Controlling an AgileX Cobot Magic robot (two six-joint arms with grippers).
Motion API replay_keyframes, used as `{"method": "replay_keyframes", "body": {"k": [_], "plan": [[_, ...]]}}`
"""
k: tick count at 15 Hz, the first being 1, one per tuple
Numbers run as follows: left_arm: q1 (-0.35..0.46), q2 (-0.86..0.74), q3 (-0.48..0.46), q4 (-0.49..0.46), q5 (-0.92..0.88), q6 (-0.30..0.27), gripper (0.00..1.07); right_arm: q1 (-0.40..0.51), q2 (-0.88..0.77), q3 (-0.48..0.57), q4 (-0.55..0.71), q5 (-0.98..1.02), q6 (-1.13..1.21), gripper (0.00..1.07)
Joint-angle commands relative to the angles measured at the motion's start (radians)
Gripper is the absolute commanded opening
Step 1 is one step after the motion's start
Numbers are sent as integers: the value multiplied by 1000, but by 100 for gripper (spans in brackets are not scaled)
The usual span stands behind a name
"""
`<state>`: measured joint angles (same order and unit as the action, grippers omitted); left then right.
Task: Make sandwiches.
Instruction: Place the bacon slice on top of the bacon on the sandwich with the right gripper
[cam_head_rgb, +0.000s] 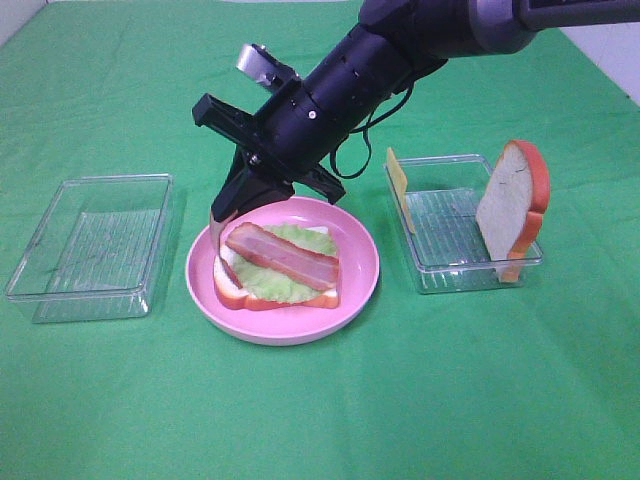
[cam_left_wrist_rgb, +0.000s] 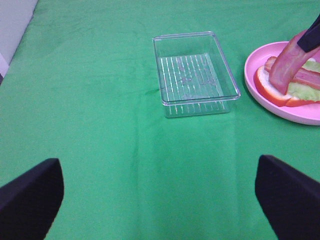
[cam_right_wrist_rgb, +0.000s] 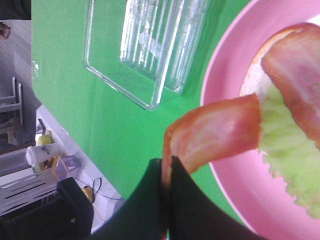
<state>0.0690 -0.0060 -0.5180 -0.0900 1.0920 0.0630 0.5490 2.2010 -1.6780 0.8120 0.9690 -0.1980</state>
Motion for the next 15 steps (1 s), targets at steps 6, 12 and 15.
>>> {"method": "replay_keyframes", "body": {"k": [6,12,15], "plan": [[-5,-11,2,-1,-14,-4,98,-2,-1,-1,-186,-11,67,0],[-5,-11,2,-1,-14,-4,98,-2,-1,-1,-411,-56,155,0],[-5,-11,2,-1,-14,-4,98,-2,-1,-1,-452,-54,155,0]]}}
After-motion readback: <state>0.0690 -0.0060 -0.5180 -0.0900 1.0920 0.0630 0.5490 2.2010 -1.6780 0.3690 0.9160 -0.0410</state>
